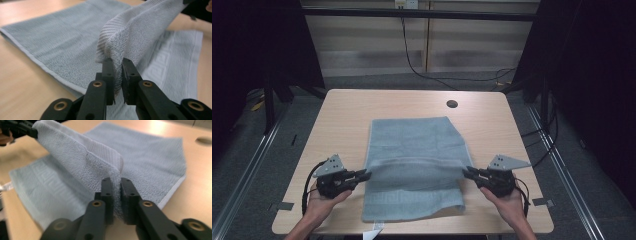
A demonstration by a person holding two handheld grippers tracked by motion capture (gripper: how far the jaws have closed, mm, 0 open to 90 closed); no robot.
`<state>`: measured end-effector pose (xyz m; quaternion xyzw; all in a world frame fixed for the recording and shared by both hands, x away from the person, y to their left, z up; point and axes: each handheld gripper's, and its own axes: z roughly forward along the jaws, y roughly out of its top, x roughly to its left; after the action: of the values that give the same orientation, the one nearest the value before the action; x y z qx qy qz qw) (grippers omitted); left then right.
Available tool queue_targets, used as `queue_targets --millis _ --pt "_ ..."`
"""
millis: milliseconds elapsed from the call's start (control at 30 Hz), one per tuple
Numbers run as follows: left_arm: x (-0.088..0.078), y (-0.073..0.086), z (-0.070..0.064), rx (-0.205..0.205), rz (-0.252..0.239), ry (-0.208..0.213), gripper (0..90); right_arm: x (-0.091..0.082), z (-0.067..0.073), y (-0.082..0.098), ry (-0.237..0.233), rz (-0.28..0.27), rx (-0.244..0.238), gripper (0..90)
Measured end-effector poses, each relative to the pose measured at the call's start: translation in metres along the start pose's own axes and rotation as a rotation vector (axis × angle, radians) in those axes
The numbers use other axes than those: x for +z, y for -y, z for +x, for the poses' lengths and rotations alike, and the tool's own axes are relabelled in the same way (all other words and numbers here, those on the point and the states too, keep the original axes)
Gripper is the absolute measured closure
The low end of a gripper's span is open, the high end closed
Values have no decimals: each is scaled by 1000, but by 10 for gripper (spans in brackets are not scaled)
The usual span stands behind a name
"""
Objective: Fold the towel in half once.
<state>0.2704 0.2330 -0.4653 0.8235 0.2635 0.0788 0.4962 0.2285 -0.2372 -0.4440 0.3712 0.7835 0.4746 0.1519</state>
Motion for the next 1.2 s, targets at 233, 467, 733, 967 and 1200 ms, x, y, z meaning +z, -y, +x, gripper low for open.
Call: queue_targets --millis 233,467,733,967,1200 --pt "-11 18 -15 -8 35 76 718 -12 14 35 -79 68 27 757" --pt "-28 13 -15 -30 -22 79 595 -9 17 26 -82 61 12 639" --pt "25 1 14 -73 68 52 566 45 -12 -4 -122 100 39 521" --pt "47 15 8 -33 176 33 532 57 -4 5 -150 167 32 522" --pt "43 18 6 -43 175 22 512 36 10 27 -174 209 49 534"
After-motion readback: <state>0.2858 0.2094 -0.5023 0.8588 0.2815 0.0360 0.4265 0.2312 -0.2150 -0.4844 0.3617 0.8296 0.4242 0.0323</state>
